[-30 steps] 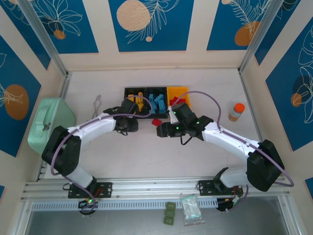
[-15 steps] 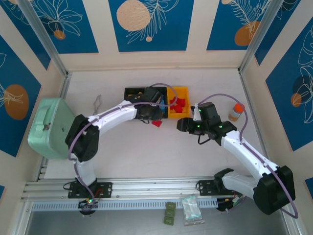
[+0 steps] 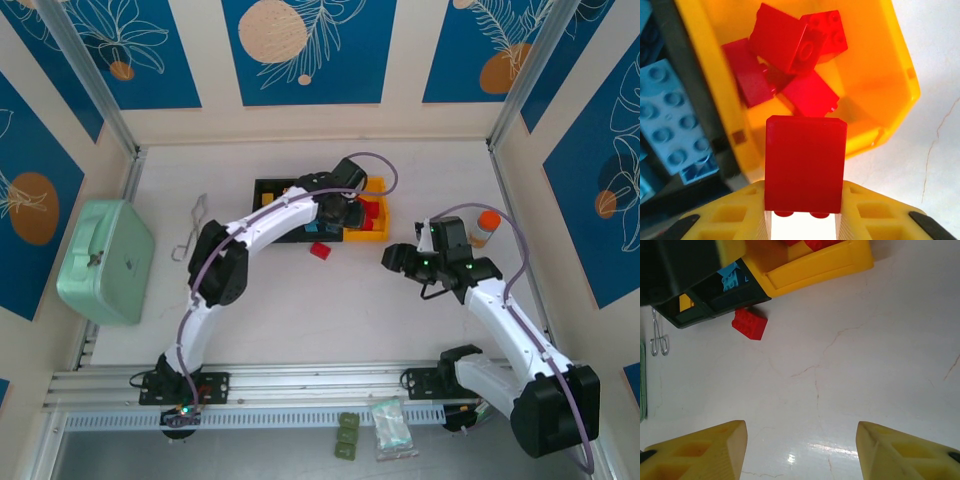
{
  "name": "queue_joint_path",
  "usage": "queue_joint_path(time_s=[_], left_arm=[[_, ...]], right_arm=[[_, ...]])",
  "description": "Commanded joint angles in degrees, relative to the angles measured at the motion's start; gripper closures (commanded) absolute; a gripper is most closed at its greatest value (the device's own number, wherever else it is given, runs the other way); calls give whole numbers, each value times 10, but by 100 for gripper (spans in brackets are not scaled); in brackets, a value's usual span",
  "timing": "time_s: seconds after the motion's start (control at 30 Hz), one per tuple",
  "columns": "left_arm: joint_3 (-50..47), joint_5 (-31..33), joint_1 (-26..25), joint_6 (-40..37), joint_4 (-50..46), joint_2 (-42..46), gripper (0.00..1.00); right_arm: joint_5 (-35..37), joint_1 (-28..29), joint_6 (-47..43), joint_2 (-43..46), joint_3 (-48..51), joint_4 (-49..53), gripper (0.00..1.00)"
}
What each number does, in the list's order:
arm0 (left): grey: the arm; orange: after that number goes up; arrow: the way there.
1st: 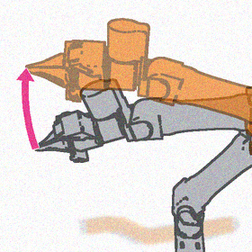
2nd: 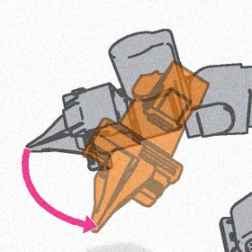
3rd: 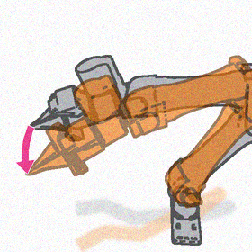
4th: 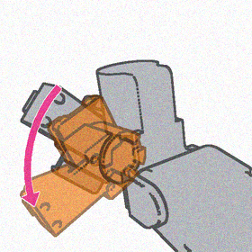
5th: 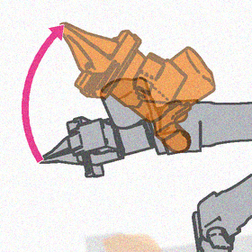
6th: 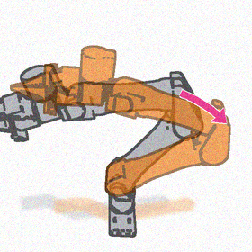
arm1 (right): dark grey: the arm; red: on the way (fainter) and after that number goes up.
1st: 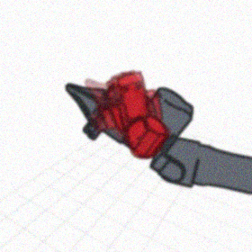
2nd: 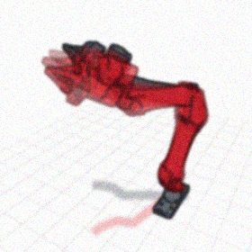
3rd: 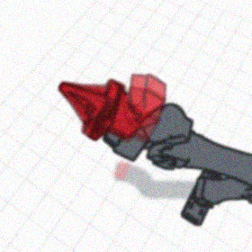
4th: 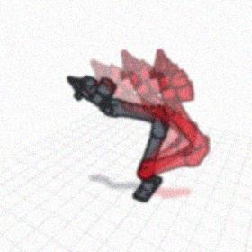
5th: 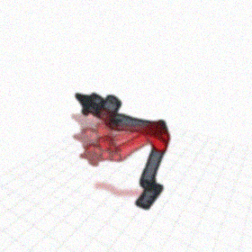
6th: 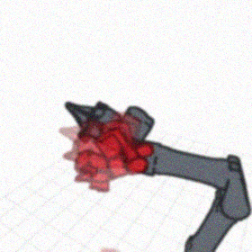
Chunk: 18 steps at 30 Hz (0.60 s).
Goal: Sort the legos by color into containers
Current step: Place the lego in the container.
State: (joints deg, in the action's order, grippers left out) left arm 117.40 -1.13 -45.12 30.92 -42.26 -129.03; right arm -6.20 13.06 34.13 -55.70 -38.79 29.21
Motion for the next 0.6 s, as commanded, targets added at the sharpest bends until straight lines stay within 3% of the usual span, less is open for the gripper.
queue_joint_path(time_s=[0.0, 0.13, 0.23, 0.4, 0.57], left_arm=[[73, -14, -7, -20, -57, -45, 69], [126, -10, -8, -24, -78, -79, 68], [140, -11, -9, -24, -84, -89, 61], [140, -1, -13, -28, -91, -77, 51], [124, 8, -17, -31, -93, -37, 50]], right_arm=[[-21, -8, 0, 13, 12, 15, 40], [-24, -14, -1, 20, 17, 16, 40], [-27, -17, -2, 23, 18, 16, 40], [-34, -18, 0, 16, 16, 9, 40], [-46, -17, 2, 11, 12, 2, 40]])
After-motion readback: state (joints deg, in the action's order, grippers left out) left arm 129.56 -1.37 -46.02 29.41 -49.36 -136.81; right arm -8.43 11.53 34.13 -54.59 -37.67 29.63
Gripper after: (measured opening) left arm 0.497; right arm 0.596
